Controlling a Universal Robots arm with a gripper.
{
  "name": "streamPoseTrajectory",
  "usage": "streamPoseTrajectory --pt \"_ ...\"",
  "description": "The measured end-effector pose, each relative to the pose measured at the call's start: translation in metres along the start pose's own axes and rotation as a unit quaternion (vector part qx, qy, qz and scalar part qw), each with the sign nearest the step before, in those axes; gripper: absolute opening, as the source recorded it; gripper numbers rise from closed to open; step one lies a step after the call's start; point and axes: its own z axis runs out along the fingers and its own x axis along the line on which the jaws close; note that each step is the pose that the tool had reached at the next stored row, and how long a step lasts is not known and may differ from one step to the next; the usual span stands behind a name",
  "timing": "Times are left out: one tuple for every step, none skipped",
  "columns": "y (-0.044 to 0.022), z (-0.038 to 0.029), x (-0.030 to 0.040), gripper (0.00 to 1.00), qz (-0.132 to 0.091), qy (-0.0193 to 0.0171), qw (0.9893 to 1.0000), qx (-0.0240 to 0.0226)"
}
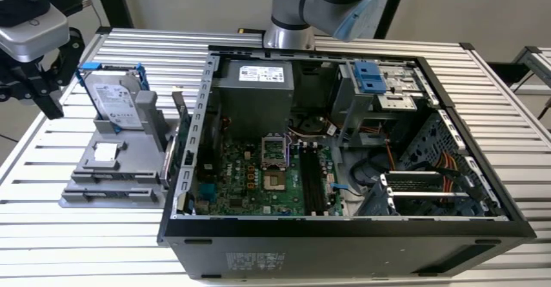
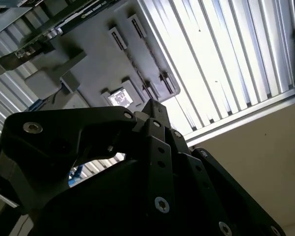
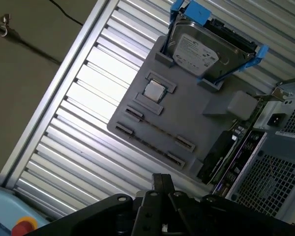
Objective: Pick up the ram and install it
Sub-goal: 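Pick up the ram and move it above insertion slot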
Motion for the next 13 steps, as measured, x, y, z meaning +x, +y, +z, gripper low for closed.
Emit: streamPoseTrajectory --pt "0.0000 0.0000 0.0000 0.00 -0.002 0.0000 1.0000 0.0000" --pt "0.0000 0.0000 0.0000 0.00 -0.004 0.0002 1.0000 0.0000" --pt "0.0000 0.0000 0.0000 0.00 -0.006 0.0003 1.0000 0.0000" --pt "0.0000 0.0000 0.0000 0.00 -0.008 0.0004 1.0000 0.0000" --pt "0.0000 0.0000 0.0000 0.00 -0.010 0.0004 1.0000 0.0001" --pt "0.0000 0.0000 0.0000 0.00 -0.012 0.0006 0.9999 0.0001" --pt "0.0000 0.0000 0.0000 0.00 -0.014 0.0007 0.9999 0.0001" --pt "0.0000 0.0000 0.0000 0.00 -0.016 0.0008 0.9999 0.0002" --pt "0.0000 0.0000 0.0000 0.00 -0.018 0.0009 0.9998 0.0002" --pt "0.0000 0.0000 0.0000 0.00 -0.020 0.0010 0.9998 0.0003" --pt "0.0000 0.0000 0.0000 0.00 -0.021 0.0011 0.9998 0.0003" --pt "0.0000 0.0000 0.0000 0.00 -0.023 0.0012 0.9997 0.0004" --pt "0.0000 0.0000 0.0000 0.00 -0.025 0.0013 0.9997 0.0004"
